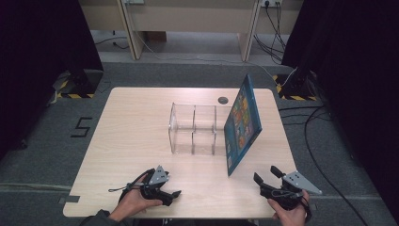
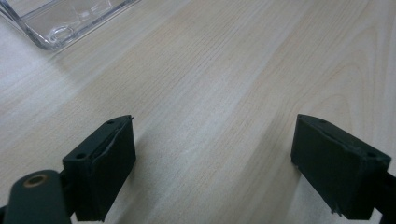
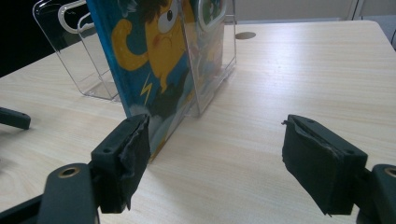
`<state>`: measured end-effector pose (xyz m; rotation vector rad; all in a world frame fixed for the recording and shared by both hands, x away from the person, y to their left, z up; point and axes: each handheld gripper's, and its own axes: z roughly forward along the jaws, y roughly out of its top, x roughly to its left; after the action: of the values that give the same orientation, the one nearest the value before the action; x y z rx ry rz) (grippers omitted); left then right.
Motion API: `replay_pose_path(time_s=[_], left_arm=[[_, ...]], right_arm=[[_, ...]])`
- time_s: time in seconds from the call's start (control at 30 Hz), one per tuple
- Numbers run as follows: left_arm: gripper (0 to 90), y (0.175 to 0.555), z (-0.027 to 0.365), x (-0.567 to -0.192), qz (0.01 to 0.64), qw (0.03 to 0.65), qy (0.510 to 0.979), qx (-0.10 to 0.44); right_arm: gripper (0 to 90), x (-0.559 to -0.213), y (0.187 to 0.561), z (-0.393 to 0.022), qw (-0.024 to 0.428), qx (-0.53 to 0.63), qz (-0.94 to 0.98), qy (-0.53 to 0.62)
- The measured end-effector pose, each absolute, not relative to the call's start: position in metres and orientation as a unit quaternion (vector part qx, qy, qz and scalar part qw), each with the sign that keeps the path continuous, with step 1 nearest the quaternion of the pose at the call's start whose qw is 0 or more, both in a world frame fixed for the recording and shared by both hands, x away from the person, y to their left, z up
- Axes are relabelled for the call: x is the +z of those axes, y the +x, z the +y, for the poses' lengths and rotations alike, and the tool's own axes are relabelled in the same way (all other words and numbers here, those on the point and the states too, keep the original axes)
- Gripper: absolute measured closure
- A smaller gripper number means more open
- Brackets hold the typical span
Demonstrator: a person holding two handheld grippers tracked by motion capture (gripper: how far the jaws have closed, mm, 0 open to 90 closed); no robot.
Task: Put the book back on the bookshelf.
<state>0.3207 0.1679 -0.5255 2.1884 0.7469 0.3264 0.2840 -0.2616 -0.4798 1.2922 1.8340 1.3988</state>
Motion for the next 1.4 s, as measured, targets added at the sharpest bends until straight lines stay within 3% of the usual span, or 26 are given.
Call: replay_pose_path(time_s=[1.4], left_arm=[[12.0,0.320,0.168,-0.526,0.292,0.393,0.862,0.128]], right_arm=[[16.8,-0.491,0.252,-0.272,0.226,0.468,0.714,0.469]])
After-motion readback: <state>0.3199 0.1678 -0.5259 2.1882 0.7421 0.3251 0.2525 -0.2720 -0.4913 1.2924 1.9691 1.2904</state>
